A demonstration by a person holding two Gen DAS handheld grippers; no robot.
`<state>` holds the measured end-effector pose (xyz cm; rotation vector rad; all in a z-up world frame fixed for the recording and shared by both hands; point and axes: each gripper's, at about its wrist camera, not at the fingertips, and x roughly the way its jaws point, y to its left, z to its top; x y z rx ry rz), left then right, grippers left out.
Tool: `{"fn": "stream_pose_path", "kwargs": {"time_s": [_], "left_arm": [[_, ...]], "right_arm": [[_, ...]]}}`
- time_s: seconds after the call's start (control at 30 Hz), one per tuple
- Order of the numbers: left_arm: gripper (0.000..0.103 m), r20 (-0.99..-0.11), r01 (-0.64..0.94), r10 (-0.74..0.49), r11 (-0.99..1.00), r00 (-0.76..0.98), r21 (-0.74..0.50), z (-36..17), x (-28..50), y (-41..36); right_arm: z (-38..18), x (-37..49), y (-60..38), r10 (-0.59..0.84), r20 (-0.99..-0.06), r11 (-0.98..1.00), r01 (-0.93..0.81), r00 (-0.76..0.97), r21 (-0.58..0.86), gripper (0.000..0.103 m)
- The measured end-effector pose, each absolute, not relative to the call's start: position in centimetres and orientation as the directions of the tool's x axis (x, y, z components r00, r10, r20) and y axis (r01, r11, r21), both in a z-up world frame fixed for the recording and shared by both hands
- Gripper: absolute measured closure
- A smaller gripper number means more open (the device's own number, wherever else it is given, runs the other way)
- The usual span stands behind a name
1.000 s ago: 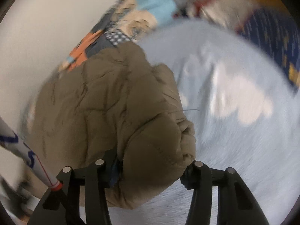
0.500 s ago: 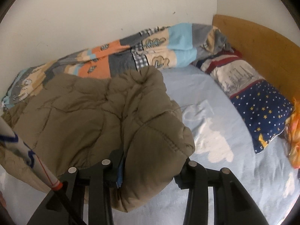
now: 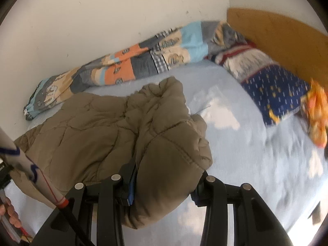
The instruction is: Fold large clothes
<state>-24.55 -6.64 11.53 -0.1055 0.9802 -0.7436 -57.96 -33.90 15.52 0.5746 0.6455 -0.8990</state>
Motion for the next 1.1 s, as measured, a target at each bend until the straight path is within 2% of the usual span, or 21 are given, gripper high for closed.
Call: {"fn": "stream_pose_path", "kwargs": {"time_s": [0.2, 0.27, 0.37, 0.43, 0.53, 0.6, 0.67, 0.73, 0.87, 0.9, 0.97, 1.1], "left_arm": [[0.044, -0.750, 0.338, -0.641, 0.751, 0.165, -0.568, 7.0, -22.6, -3.2], [0.044, -0.719, 0.228, -0.687, 0.721, 0.104, -0.655, 5.8, -21.9, -1.4], [0.044, -0.671, 0.145, -0.736, 0.676, 0.085, -0.723, 5.7, -21.4, 0.9], [0.044, -0.661, 0.128, -0.744, 0.668, 0.098, -0.733, 6.2, -21.4, 1.7], [0.044, -0.631, 0.090, -0.763, 0.644, 0.137, -0.759, 6.9, -21.4, 3.0], [0.044, -0.624, 0.100, -0.749, 0.655, 0.223, -0.749, 8.3, -21.0, 3.8], [0.044, -0.630, 0.186, -0.696, 0.708, 0.344, -0.681, 10.9, -21.5, 3.4], [0.044, -0.608, 0.352, -0.674, 0.738, 0.420, -0.575, 14.0, -23.4, 1.1], [0.041, -0.574, 0.651, -0.692, 0.684, 0.437, -0.329, 16.9, -29.9, -6.5], [0.039, -0.566, 0.726, -0.700, 0.645, 0.435, -0.238, 17.1, -32.5, -9.1], [0.036, -0.569, 0.809, -0.713, 0.572, 0.409, -0.136, 16.6, -35.8, -12.8], [0.036, -0.648, 0.857, -0.676, 0.510, 0.350, -0.070, 13.4, -37.9, -18.1]], "right_arm": [[9.7, -61.2, -34.6, -0.380, -0.786, 0.401, 0.853, 0.488, 0.336, 0.054], [7.7, -62.8, -35.8, -0.289, -0.792, 0.323, 0.834, 0.537, 0.448, 0.047], [6.9, -65.6, -36.5, -0.232, -0.750, 0.198, 0.785, 0.619, 0.587, 0.036], [6.8, -67.5, -36.5, -0.226, -0.720, 0.126, 0.752, 0.657, 0.647, 0.033], [7.4, -69.6, -35.9, -0.263, -0.723, 0.085, 0.761, 0.639, 0.643, 0.031], [8.3, -70.9, -35.8, -0.319, -0.721, 0.057, 0.772, 0.615, 0.633, 0.030], [10.5, -71.3, -35.4, -0.413, -0.713, 0.101, 0.807, 0.566, 0.582, 0.030], [12.5, -70.5, -35.4, -0.476, -0.706, 0.186, 0.844, 0.525, 0.503, 0.030], [14.5, -65.6, -33.5, -0.495, -0.672, 0.376, 0.833, 0.551, 0.406, 0.030], [14.6, -63.9, -32.8, -0.485, -0.671, 0.422, 0.822, 0.561, 0.382, 0.030], [14.6, -60.1, -31.7, -0.463, -0.675, 0.507, 0.797, 0.574, 0.330, 0.030], [13.7, -55.8, -30.3, -0.500, -0.675, 0.575, 0.791, 0.542, 0.209, 0.030]]}}
